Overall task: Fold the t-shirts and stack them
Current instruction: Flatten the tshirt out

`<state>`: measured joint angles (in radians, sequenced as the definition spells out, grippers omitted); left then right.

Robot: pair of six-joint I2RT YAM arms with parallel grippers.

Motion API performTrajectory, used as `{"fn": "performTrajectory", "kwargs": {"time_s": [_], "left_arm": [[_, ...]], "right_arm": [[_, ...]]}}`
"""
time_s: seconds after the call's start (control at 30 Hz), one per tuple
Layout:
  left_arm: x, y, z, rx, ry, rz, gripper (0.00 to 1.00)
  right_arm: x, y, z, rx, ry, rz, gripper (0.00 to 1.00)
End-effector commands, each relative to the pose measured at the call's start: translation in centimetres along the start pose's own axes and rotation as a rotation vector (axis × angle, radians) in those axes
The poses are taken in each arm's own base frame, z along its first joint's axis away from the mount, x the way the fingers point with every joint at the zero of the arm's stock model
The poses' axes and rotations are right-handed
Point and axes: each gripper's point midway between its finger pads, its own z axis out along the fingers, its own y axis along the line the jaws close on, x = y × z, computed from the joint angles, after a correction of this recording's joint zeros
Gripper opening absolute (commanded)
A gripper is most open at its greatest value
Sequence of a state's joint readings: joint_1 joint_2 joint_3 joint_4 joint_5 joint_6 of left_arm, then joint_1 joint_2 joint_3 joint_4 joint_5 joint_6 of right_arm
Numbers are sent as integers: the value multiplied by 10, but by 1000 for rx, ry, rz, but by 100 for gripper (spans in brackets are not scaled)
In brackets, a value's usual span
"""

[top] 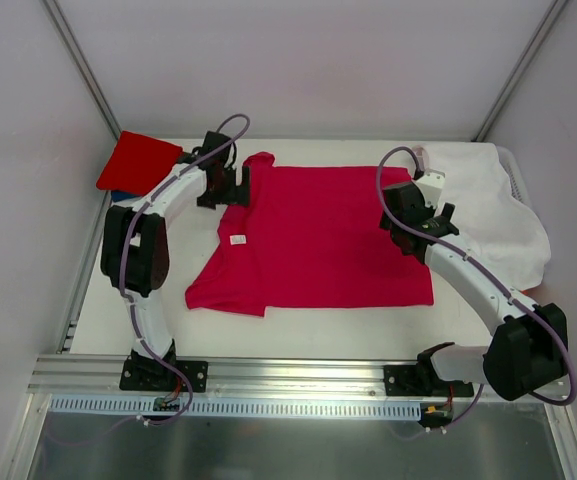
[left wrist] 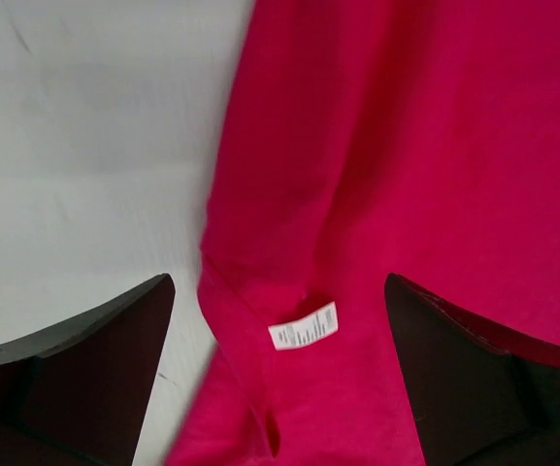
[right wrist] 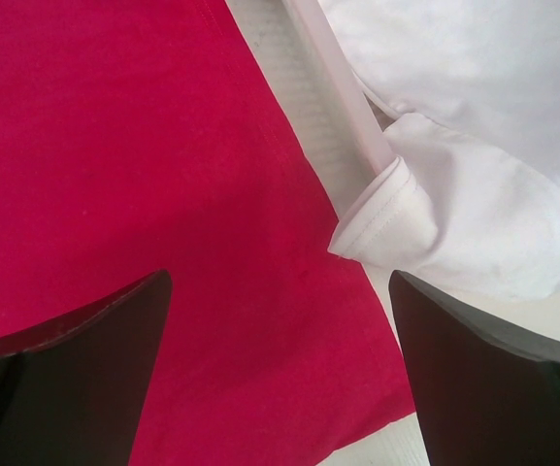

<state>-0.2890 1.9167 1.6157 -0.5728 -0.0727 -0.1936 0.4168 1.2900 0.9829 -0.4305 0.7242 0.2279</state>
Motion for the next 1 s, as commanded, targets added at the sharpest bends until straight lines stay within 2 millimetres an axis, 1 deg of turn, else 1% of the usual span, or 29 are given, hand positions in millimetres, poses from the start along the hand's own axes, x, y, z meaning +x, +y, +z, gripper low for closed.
{"fn": "performTrajectory", "kwargs": {"time_s": [0.0, 0.03, 0.07, 0.1, 0.13, 0.17, 0.2, 0.23, 0.27, 0.3, 0.33, 0.4, 0.43, 0.57, 0.67, 0.7, 0.8, 0.83, 0.97], "left_arm": [[39, -23, 1, 199, 140, -207, 90], [52, -23, 6, 199, 165, -224, 90], [52, -24, 8, 206, 154, -237, 89], [53, -23, 6, 209, 141, -247, 89], [68, -18, 10, 187, 160, -266, 89], [66, -18, 13, 198, 133, -274, 89], [66, -18, 10, 216, 116, -284, 88], [79, -18, 12, 232, 143, -318, 88], [80, -14, 13, 234, 131, -335, 87], [74, -13, 12, 243, 94, -337, 87], [83, -11, 15, 237, 105, -346, 87], [80, -10, 16, 243, 77, -353, 86], [82, -10, 18, 242, 81, -359, 85], [82, -7, 22, 221, 66, -368, 82], [81, -2, 26, 194, 54, -367, 81], [79, 2, 27, 173, 43, -367, 80], [78, 11, 29, 127, 28, -378, 75], [79, 14, 30, 112, 26, -389, 71], [73, 27, 28, 41, -28, -417, 65]], "right_arm": [[-8, -1, -7, -18, -29, 39, 99], [-6, 0, -7, -18, -27, 35, 99], [-7, -2, -7, -16, -29, 37, 100], [-7, -1, -7, -15, -29, 36, 100], [-6, -2, -7, -12, -29, 34, 99], [-6, -3, -7, -10, -29, 31, 99], [-6, -3, -7, -10, -29, 33, 99], [-6, -3, -7, -12, -29, 32, 100], [-5, -3, -7, -12, -27, 31, 100], [-5, -3, -7, -13, -28, 32, 99], [-5, -3, -7, -15, -28, 33, 100], [-4, -2, -7, -18, -24, 33, 99], [-4, -2, -7, -18, -24, 33, 100], [-3, -2, -6, -16, -20, 32, 100], [-1, -1, -5, -14, -18, 26, 99], [-1, -1, -4, -11, -17, 23, 99], [0, 0, -4, -10, -16, 21, 100], [0, -1, -4, -9, -16, 21, 99], [1, 0, -2, -4, -10, 13, 99]]}}
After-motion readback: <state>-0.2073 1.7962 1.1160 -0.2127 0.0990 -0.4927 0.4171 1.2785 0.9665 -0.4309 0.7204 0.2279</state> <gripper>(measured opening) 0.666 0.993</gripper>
